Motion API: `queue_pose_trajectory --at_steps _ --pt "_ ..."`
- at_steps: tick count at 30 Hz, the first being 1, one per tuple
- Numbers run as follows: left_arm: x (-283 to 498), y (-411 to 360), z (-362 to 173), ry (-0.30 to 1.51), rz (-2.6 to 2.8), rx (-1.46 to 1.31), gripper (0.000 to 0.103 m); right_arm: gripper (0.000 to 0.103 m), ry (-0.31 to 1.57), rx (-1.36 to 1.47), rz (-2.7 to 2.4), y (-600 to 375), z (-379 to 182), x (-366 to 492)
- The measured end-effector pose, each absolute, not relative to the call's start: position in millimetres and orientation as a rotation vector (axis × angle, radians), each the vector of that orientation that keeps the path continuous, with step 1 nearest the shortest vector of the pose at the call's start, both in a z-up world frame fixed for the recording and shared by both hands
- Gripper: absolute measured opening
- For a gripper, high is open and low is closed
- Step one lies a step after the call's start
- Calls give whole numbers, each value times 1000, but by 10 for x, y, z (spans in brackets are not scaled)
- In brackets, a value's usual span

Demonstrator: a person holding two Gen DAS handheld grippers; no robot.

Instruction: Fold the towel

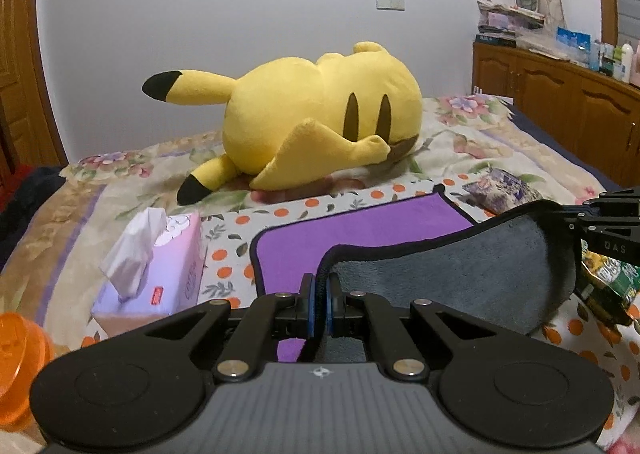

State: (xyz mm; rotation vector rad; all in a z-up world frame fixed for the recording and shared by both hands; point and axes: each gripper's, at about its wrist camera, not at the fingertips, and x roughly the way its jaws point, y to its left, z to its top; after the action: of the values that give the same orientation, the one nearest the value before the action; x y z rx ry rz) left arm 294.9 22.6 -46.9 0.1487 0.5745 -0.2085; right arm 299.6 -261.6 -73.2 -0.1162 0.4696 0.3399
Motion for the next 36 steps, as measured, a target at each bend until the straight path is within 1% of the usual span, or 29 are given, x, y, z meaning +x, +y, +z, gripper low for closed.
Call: queue_pose_trajectory --at_steps 10,18,36 --pt "3175 253 -361 540 -181 144 6 4 447 -95 317 -2557 -622 3262" --pt "3354 209 -302 515 -168 164 6 4 428 -133 310 -2469 -536 3462" --pt "3864 180 -325 501 -102 170 6 4 419 -151 273 -2392 -585 3899"
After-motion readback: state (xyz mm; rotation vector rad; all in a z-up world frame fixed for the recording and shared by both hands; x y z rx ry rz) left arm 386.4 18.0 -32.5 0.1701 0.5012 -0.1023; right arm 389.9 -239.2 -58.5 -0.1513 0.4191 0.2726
